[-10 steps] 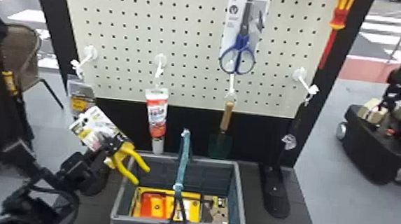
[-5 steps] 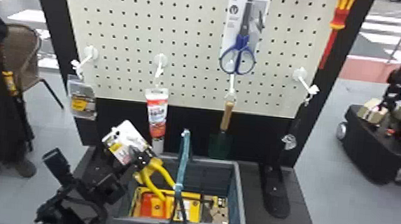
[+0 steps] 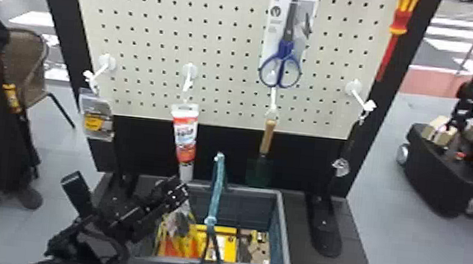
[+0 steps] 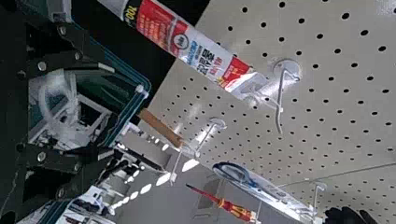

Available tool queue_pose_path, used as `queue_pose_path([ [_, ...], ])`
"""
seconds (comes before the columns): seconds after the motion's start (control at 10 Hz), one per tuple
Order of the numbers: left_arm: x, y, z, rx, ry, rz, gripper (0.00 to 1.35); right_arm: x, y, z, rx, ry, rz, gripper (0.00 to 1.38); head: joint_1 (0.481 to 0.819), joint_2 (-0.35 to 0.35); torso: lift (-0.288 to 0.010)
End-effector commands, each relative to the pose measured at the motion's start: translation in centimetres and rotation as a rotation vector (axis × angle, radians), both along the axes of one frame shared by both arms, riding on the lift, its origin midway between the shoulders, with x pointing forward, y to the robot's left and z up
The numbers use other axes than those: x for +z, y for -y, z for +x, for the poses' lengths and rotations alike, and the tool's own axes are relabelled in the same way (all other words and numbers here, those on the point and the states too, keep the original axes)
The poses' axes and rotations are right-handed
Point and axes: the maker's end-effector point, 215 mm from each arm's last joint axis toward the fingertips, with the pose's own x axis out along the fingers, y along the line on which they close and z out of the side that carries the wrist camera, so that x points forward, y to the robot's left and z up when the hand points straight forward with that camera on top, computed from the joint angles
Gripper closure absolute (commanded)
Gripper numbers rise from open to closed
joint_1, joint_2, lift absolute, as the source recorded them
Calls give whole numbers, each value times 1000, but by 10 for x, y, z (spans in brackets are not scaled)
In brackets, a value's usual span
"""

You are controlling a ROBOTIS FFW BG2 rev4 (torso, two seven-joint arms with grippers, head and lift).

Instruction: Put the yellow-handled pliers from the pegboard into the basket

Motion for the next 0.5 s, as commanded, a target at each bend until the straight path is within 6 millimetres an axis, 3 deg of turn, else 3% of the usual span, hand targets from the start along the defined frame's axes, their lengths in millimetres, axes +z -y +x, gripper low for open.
queue_pose_path([
  [0.0,8,-6,3,8,16,2,168,-1,-1,0,-2,-1,2,193,549,0,-100],
  [0.2,10,-7,4,11,20,1,279,-1,-1,0,-2,-1,2,193,549,0,-100],
  [0.4,9,-7,4,12,17,-1,282,-1,-1,-1,-2,-4,2,193,549,0,-100],
])
